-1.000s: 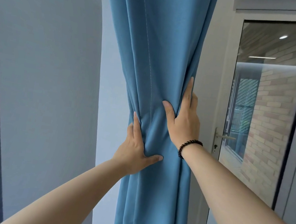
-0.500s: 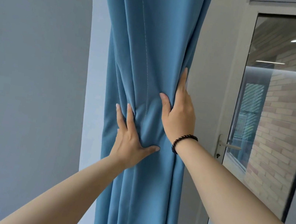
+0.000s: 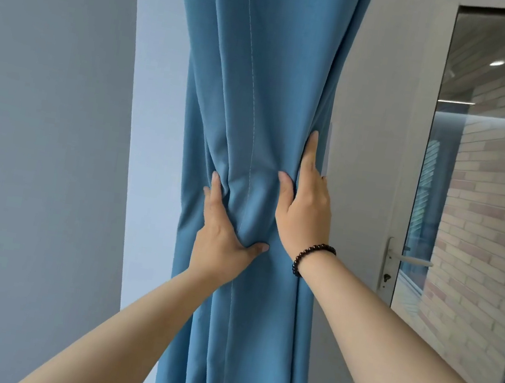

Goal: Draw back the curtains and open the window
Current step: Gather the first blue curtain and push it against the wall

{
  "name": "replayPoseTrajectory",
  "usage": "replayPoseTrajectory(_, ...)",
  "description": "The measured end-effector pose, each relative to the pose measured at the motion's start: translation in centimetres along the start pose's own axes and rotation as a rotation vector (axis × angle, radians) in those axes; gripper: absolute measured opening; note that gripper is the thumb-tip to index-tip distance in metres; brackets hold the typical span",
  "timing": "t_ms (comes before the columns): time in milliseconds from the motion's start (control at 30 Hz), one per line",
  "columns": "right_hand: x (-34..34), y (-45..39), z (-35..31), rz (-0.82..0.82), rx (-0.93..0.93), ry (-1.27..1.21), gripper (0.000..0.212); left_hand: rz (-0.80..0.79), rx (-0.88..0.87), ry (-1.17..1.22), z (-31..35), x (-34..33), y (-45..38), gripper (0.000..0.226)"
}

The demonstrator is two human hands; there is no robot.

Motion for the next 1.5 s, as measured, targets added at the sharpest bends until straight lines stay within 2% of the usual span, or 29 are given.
replayPoseTrajectory(133,-1.9,-0.3,0.8,-0.037,-0.124,-0.125,0.072,-0.119,-0.038,0.088,-1.6,-1.2,-2.2,0.129)
replayPoseTrajectory(233,-2.3,-0.3,2.4,-0.001,-0.24,-0.216,0.087,-0.192,-0.079,0.122,-2.7,-2.4,-3.1,0.122)
replayPoseTrajectory(400,-2.3,-0.1,4.9,0.011,-0.251,-0.271,0.102,-0.325,-0.123,0.263,-4.5,-4.8,-4.0,0.114)
replayPoseTrajectory(467,-2.3,-0.3,5.2,-0.012,-0.27,-0.26,0.101,-0.276,-0.173,0.224,-4.5,-5.5,-4.0,0.103)
replayPoseTrajectory(533,-2.6,-0.3,5.6,-0.009,-0.278,-0.224,0.099,-0.163,-0.22,0.064,-4.7,-6.1,-4.3,0.094)
replayPoseTrajectory(633,-3.0,-0.1,6.8,0.038,-0.263,-0.191,0.093,-0.056,-0.176,0.024,-5.2,-7.4,-4.8,0.107)
replayPoseTrajectory(733,-3.6,0.4,8.5,0.084,-0.269,-0.172,0.09,-0.098,-0.235,0.093,-5.7,-9.5,-5.4,0.124)
replayPoseTrajectory(833,-4.3,0.9,9.8,0.107,-0.244,-0.161,0.091,-0.119,-0.226,0.166,-6.2,-11.0,-5.5,0.127)
replayPoseTrajectory(1000,-5.8,0.5,12.0,0.135,-0.201,-0.152,0.094,-0.122,-0.117,0.208,-6.8,-13.0,-6.3,0.123)
replayPoseTrajectory(1367,-8.8,-0.7,19.2,0.066,-0.2,-0.14,0.087,-0.142,-0.165,0.292,-7.1,-21.2,-8.5,0.105)
replayPoseTrajectory(1433,-9.0,-0.9,20.7,0.05,-0.193,-0.122,0.086,-0.095,-0.208,0.252,-7.0,-22.8,-9.0,0.103)
replayPoseTrajectory(1500,-9.2,-1.3,22.3,0.047,-0.179,-0.099,0.085,-0.087,-0.23,0.107,-7.0,-24.5,-9.4,0.103)
Point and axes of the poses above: each hand's wrist, its own y-axis away from the middle knuckle, its own x-axis out of the back of the hand, z = x × y, the point moved 2 cm from there along -y, towards the middle knuckle, and after that the axes turned 13 degrees about z, right-handed, at the moved point
